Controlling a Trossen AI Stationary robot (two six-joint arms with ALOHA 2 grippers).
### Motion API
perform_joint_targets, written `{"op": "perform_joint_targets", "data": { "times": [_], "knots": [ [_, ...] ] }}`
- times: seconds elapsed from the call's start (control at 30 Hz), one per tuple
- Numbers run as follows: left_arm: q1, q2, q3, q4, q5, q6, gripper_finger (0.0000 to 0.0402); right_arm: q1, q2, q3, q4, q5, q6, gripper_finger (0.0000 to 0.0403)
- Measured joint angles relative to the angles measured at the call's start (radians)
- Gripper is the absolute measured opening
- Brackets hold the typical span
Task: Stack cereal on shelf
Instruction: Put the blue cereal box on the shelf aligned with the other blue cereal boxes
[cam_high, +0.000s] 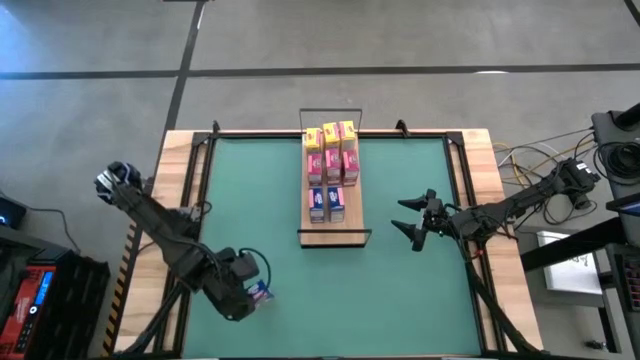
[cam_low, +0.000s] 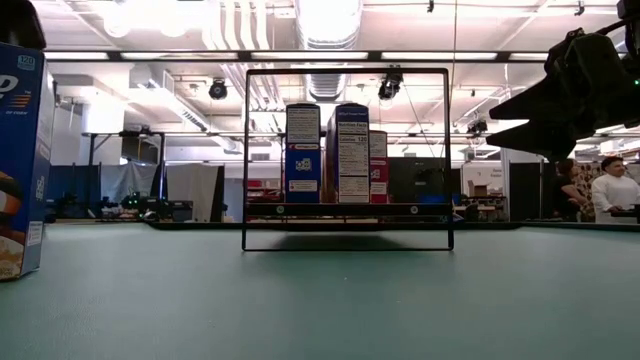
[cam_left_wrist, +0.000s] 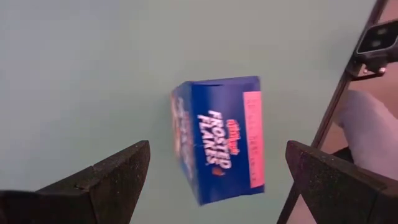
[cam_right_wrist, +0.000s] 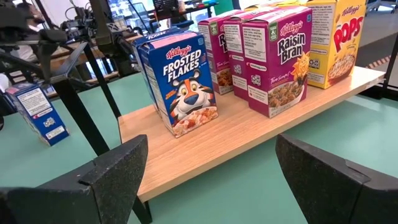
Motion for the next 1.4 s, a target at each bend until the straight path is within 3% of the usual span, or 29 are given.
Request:
{"op": "perform_joint_targets", "data": {
  "times": [0.47, 0.97, 1.4],
  "knots": [
    [-0.003, 0.096, 0.005, 0.034, -0.035, 0.021, 0.0350, 0.000, 0.000, 0.000, 0.000, 0.000, 0.000, 0.0341],
    [0.001, 0.146, 0.048, 0.036, -0.095, 0.002, 0.0204, 0.000, 0.000, 0.000, 0.000, 0.000, 0.000, 0.0341],
    [0.035, 0.307, 0.252, -0.066, -0.151, 0.136, 0.0186, 0.000, 0.000, 0.000, 0.000, 0.000, 0.000, 0.0341]
  ]
}}
